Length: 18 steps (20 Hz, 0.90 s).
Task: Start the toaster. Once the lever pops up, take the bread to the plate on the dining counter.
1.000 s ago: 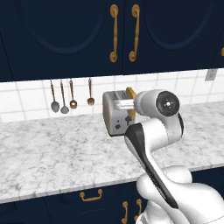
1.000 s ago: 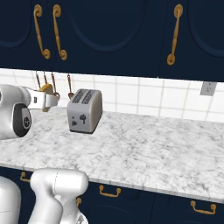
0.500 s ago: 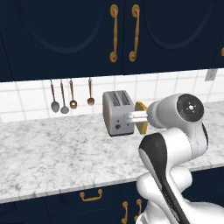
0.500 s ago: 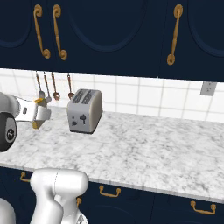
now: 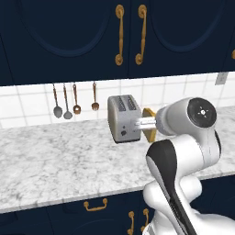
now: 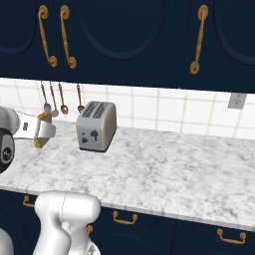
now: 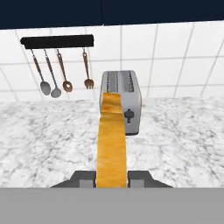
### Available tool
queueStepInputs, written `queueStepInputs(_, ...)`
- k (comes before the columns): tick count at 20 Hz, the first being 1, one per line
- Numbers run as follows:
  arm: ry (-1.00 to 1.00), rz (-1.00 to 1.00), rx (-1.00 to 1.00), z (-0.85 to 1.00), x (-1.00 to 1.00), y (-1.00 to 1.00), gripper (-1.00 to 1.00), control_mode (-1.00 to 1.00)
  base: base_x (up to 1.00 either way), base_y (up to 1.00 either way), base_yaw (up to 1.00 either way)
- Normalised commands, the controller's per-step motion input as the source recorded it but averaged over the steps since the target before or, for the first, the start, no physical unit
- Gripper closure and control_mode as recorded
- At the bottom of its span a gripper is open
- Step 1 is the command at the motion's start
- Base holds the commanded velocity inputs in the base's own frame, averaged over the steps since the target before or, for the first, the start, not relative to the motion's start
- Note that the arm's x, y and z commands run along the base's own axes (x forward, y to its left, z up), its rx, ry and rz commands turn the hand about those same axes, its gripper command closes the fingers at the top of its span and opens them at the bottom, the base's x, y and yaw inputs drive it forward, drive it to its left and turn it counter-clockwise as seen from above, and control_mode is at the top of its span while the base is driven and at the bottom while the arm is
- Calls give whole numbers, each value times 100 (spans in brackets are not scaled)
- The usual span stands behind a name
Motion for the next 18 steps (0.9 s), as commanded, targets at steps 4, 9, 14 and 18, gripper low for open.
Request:
queueStepInputs(4, -1, 2, 0, -1, -17, -4, 100, 100, -52, -27, 27)
queueStepInputs(9, 0, 0, 0, 0, 0, 0, 100, 100, -71, -29, 83)
queueStepInputs(14, 0, 0, 0, 0, 0, 0, 100, 100, -45, -2, 100)
queueStepInputs(18, 0, 0, 0, 0, 0, 0, 100, 100, -13, 0, 100)
